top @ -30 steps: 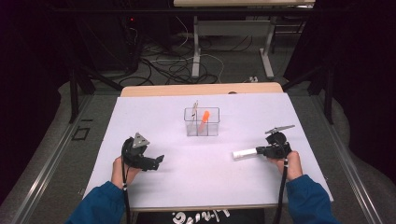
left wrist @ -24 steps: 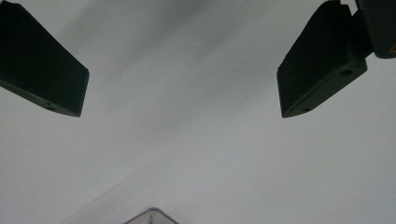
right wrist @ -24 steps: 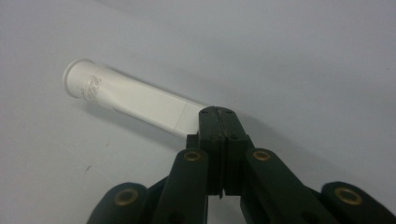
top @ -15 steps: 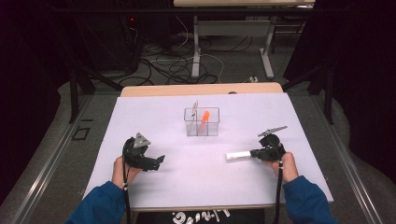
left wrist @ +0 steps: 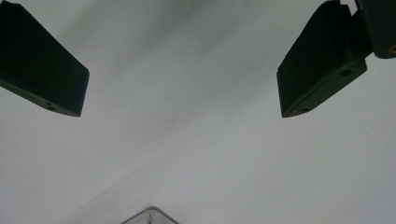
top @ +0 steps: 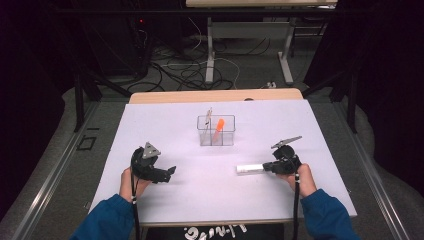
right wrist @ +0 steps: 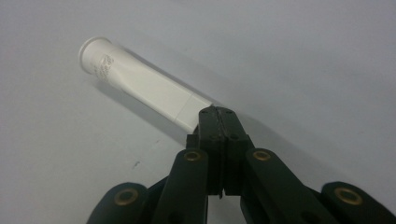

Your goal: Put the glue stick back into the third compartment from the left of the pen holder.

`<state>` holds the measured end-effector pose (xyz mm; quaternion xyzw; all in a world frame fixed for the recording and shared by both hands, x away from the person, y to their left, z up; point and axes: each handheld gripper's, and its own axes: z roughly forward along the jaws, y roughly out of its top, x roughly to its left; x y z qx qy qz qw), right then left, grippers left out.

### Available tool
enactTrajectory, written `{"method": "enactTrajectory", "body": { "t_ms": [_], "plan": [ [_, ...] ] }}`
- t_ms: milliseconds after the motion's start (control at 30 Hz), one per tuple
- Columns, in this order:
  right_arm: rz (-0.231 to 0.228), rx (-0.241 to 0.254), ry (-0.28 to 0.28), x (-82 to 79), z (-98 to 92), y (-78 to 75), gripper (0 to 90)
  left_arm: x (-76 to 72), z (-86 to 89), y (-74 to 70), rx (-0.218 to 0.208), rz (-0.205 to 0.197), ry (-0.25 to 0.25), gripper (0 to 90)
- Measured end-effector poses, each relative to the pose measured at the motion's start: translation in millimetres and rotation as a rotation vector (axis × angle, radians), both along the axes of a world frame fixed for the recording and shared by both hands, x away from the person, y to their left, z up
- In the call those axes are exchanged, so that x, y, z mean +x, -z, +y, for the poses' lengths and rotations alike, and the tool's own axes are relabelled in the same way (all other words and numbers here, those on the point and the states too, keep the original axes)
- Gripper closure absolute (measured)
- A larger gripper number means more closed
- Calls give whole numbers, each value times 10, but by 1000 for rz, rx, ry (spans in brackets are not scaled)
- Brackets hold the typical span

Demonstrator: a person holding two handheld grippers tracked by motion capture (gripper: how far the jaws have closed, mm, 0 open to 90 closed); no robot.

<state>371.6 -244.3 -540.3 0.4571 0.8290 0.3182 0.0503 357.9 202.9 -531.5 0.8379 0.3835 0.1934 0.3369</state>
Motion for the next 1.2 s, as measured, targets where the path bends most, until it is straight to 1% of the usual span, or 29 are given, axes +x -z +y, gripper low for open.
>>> {"method": "enactTrajectory", "body": {
  "t_ms": [67,100,133,233,300,367,400,433,467,500,533,567,600,667,700,733,767,800,833,867,900,933,967,1000,1033,1067,1133,1167,1200],
  "plan": [
    [2,6,-9,-11,36,1,900,0,-5,2,1,4,1,22],
    [-1,-3,-16,-15,45,-1,900,0,-14,12,-9,-3,-5,22],
    [2,6,-21,-18,60,0,900,-1,-14,13,-8,-1,-5,22],
    [6,8,-30,-26,100,0,900,-1,-5,8,-1,-3,-3,22],
    [7,10,-41,-32,123,-1,900,-1,0,-3,3,4,-1,22],
    [4,7,-51,-35,151,0,900,1,-4,2,1,1,0,22],
    [5,16,-55,-40,171,4,900,0,-11,7,-5,-1,-5,22],
    [17,15,-53,-48,190,-5,900,1,-14,12,-8,-7,-7,22],
    [9,10,-57,-48,204,-1,900,2,-10,9,-2,-4,-3,22],
    [7,15,-72,-46,215,4,900,2,-5,4,1,1,-1,22],
    [-1,23,-71,-48,232,10,900,2,-2,4,2,0,-2,22],
    [10,17,-74,-52,244,1,900,2,0,2,3,-1,-2,22],
    [9,21,-79,-55,258,6,900,1,3,-3,4,3,-2,22],
    [6,21,-85,-60,282,10,900,2,-1,3,1,-6,-4,22],
    [10,27,-88,-64,297,11,900,3,-2,0,3,-1,-2,22],
    [0,45,-85,-70,319,25,900,1,-4,1,2,3,-1,22],
    [9,31,-97,-71,325,17,900,2,-5,2,2,1,0,22],
    [15,29,-99,-73,341,13,900,3,-5,5,1,-2,-1,22],
    [8,27,-101,-77,353,15,900,3,-5,6,2,-2,-2,22],
    [12,31,-109,-78,369,14,900,3,-2,2,3,1,-2,22],
    [6,24,-120,-80,380,15,900,3,-1,2,3,-2,-3,22],
    [-4,56,-104,-89,416,29,900,3,-1,0,3,-2,-3,22],
    [-9,57,-120,-85,428,31,900,1,-3,0,2,0,-3,22],
    [33,-11,-155,-85,419,-23,900,0,-4,0,2,2,-3,22],
    [4,41,-125,-101,467,12,900,1,-5,1,3,3,-1,22],
    [-5,40,-141,-101,479,14,900,0,-14,11,-7,-5,-8,22],
    [-11,35,-149,-114,512,7,900,1,-7,4,2,0,-2,22],
    [-5,38,-155,-119,531,4,900,0,-4,1,2,3,-1,22],
    [-19,50,-155,-125,551,13,900,2,-3,1,3,-2,-1,22]
  ]
}}
